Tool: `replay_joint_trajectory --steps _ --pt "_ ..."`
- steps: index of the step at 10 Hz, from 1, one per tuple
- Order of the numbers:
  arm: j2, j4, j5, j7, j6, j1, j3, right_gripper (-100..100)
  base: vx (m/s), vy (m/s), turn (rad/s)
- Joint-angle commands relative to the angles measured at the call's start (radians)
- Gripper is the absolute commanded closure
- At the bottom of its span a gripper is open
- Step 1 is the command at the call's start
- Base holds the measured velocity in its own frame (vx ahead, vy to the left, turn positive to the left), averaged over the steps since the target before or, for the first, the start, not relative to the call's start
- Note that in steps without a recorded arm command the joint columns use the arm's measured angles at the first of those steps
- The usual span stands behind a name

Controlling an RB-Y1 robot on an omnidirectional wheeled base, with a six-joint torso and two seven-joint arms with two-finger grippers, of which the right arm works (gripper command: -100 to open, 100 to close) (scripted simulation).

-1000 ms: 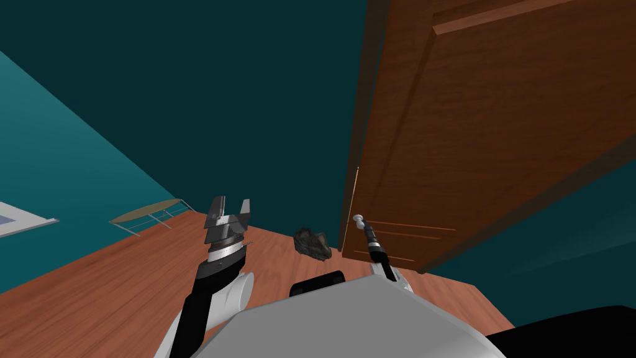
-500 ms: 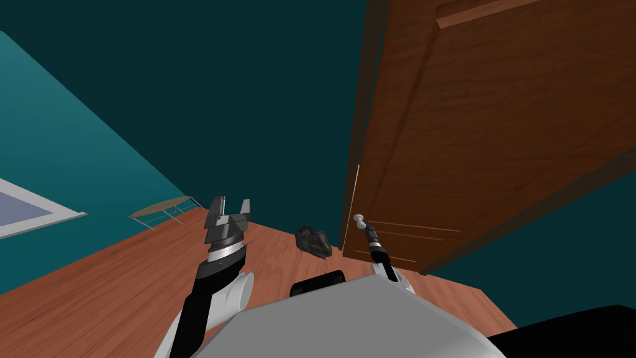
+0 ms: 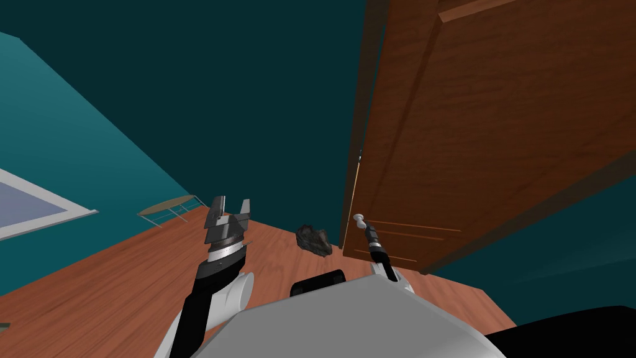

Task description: Pull the door open

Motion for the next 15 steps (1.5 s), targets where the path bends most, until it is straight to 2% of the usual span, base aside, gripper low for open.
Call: replay_joint_trajectory --steps 1,4,5,9,10,12,13,14,15 --pt "0.017 -0.026 -0.021 -0.042 -0.006 -0.011 0.039 100 -0.028 -0.008 0.042" --pt "0.017 -0.026 -0.021 -0.042 -0.006 -0.011 0.039 100 -0.012 -0.004 0.022" --pt "0.01 -0.024 -0.05 -0.084 -0.006 -0.01 0.053 100 -0.02 -0.008 0.062" --pt "0.01 -0.024 -0.05 -0.084 -0.006 -0.01 0.053 100 -0.015 -0.001 0.003" --pt "0.01 0.005 -0.05 -0.084 -0.006 -0.01 0.053 100 -0.008 -0.012 0.017" --pt "0.01 -0.024 -0.05 -0.084 -0.006 -0.01 0.053 100 0.007 0.0 -0.005" --pt "0.01 -0.007 -0.05 -0.084 -0.006 -0.01 0.053 100 -0.007 -0.003 0.017" --pt "0.01 -0.024 -0.05 -0.084 -0.006 -0.01 0.053 100 -0.005 0.005 0.014" --pt "-0.011 0.041 -0.067 -0.124 -0.018 -0.008 0.032 100 -0.046 -0.026 0.018"
